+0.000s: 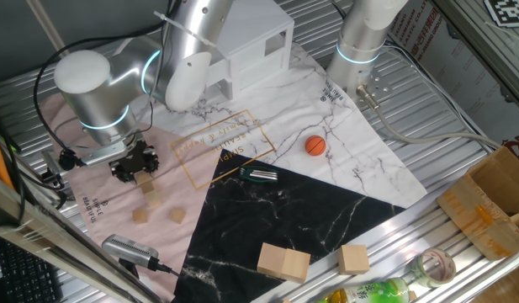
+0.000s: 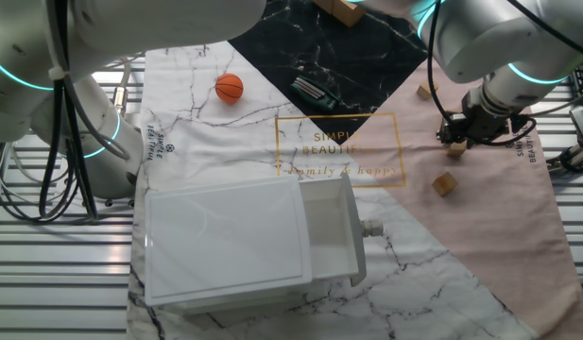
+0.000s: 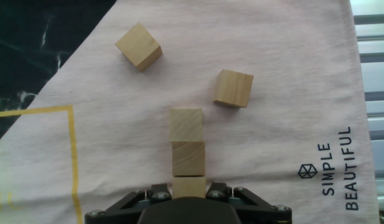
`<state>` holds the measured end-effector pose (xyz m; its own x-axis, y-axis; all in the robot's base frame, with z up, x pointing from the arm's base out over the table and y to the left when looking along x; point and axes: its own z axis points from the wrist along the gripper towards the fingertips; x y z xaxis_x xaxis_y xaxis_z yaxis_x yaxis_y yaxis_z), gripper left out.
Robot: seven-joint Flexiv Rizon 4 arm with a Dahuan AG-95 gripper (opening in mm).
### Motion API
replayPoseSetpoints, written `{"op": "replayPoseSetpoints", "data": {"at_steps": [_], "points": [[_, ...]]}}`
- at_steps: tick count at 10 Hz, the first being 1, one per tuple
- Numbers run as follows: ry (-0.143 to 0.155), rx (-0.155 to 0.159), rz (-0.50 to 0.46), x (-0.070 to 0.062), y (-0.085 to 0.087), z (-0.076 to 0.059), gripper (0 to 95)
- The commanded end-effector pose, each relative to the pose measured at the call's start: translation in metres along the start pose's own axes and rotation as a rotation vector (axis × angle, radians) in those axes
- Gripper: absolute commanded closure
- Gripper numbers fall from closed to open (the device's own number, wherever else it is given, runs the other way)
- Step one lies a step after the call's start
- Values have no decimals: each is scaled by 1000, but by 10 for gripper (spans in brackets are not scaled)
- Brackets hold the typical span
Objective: Stack the blocks into a pyramid shape
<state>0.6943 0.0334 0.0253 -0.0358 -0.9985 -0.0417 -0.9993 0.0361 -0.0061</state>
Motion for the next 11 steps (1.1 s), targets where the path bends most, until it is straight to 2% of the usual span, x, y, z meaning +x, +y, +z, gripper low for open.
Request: {"op": "replayPoseSetpoints", "data": {"at_steps": [1, 4, 6, 7, 11], "points": [[-4, 3, 5, 1, 2, -2, 570], [11, 6, 13, 5, 8, -11, 570], [24, 11, 19, 6, 8, -13, 570], [20, 10, 17, 6, 8, -13, 570], [22, 8, 7, 8, -5, -20, 570]]}}
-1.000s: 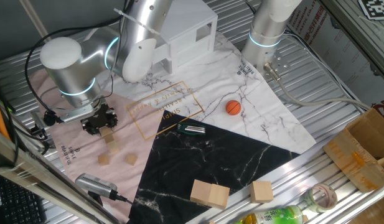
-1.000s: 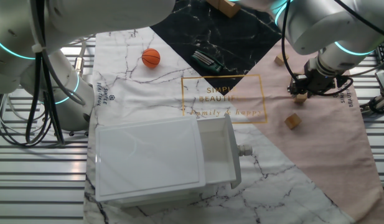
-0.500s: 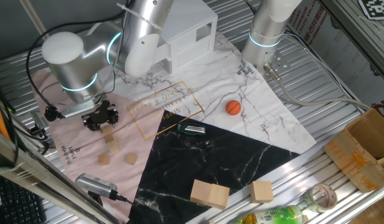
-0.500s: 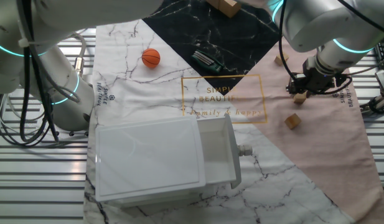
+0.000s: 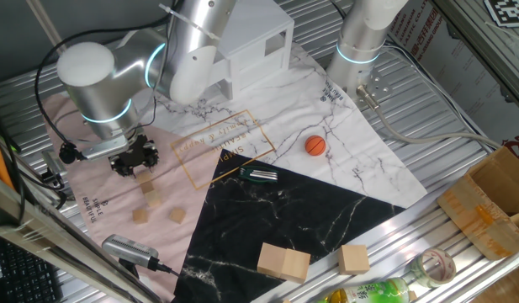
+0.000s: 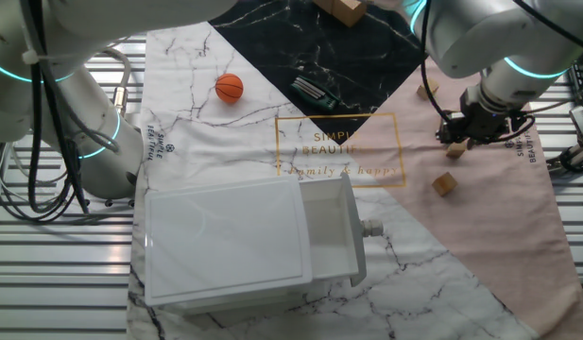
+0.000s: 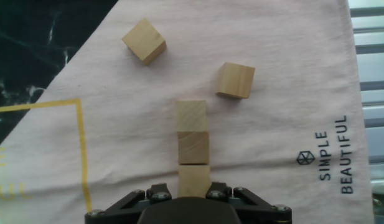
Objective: Stack the blocks into a pyramid shape
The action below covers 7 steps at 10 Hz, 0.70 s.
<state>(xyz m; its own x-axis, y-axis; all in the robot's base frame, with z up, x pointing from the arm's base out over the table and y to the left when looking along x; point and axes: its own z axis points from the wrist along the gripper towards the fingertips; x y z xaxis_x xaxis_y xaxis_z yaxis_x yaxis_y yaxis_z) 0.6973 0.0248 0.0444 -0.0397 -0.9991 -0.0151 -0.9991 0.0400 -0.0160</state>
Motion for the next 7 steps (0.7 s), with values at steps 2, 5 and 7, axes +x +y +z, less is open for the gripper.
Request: {"op": "replayPoseSetpoints", "data": {"at_steps": [2, 5, 7], "points": [[-9, -1, 7, 3, -3, -3, 570], [-19, 6, 1, 10, -2, 2, 570], [-19, 7, -4, 16, 1, 5, 570]]}}
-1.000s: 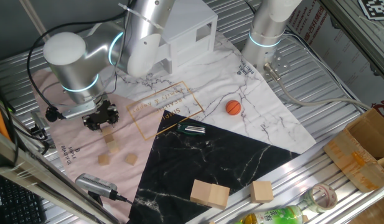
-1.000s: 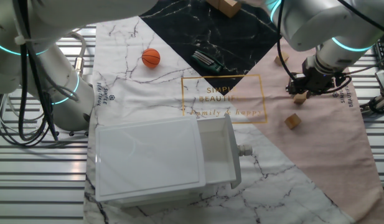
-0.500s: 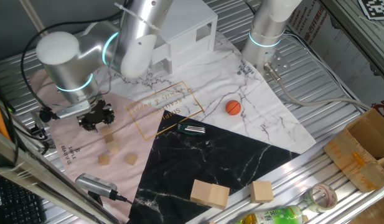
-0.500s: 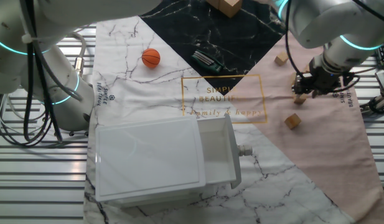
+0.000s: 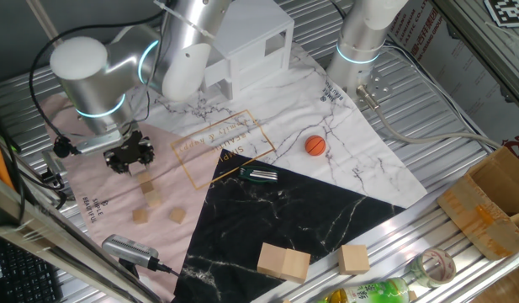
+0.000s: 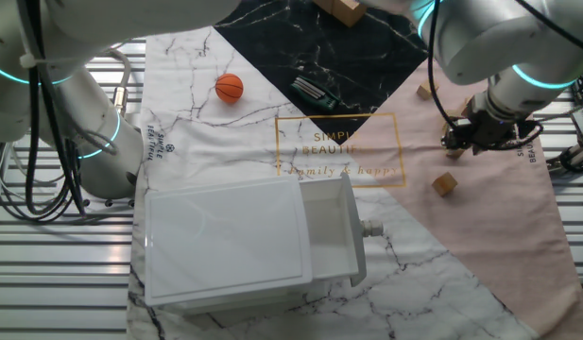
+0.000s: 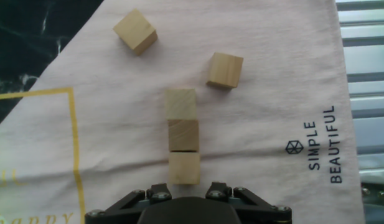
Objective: Stack the blocks into a pyramid shape
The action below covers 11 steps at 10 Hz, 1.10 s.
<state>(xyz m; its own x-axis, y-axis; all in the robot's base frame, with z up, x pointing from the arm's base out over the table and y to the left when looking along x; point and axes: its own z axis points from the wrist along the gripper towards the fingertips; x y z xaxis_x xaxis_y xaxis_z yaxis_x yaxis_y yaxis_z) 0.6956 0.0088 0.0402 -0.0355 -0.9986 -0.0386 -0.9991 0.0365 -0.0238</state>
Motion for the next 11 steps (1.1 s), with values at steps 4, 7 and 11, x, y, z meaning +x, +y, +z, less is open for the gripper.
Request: {"op": "replayPoseSetpoints", "data": {"at_steps": [4, 7, 11], "points": [[33, 4, 28, 13, 7, 3, 570], [38, 5, 68, 17, 9, 3, 570], [30, 1, 116, 17, 8, 3, 760]]}}
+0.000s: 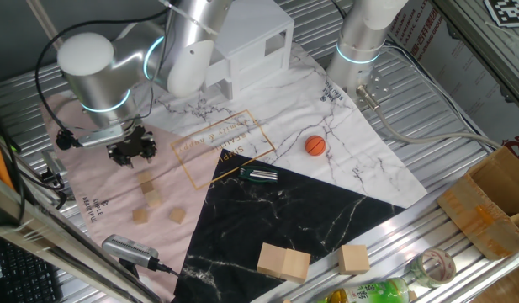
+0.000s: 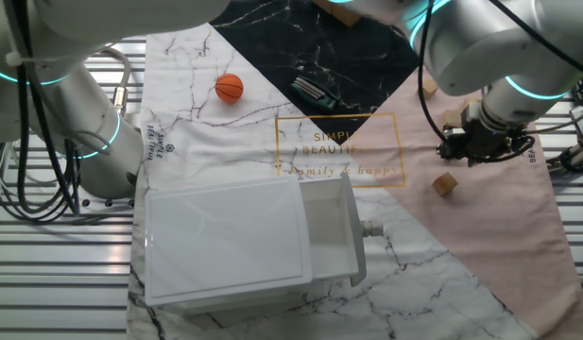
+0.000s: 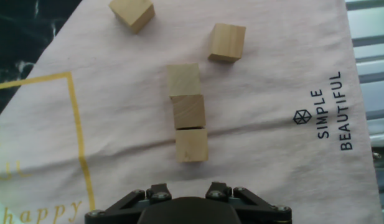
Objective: Stack the blocks into a pyramid shape
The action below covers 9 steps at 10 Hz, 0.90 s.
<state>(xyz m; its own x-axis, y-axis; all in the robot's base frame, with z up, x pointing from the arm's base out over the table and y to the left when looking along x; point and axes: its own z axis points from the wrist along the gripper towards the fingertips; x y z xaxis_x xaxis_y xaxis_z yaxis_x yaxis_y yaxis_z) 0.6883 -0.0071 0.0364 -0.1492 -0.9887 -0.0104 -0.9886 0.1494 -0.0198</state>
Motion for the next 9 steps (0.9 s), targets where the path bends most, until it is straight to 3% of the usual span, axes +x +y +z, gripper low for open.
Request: {"op": "replayPoseSetpoints", "data": {"at_steps": [1, 9], "points": [[-2, 2, 8, 0, 1, -1, 760], [9, 2, 9, 0, -6, -3, 760]]}}
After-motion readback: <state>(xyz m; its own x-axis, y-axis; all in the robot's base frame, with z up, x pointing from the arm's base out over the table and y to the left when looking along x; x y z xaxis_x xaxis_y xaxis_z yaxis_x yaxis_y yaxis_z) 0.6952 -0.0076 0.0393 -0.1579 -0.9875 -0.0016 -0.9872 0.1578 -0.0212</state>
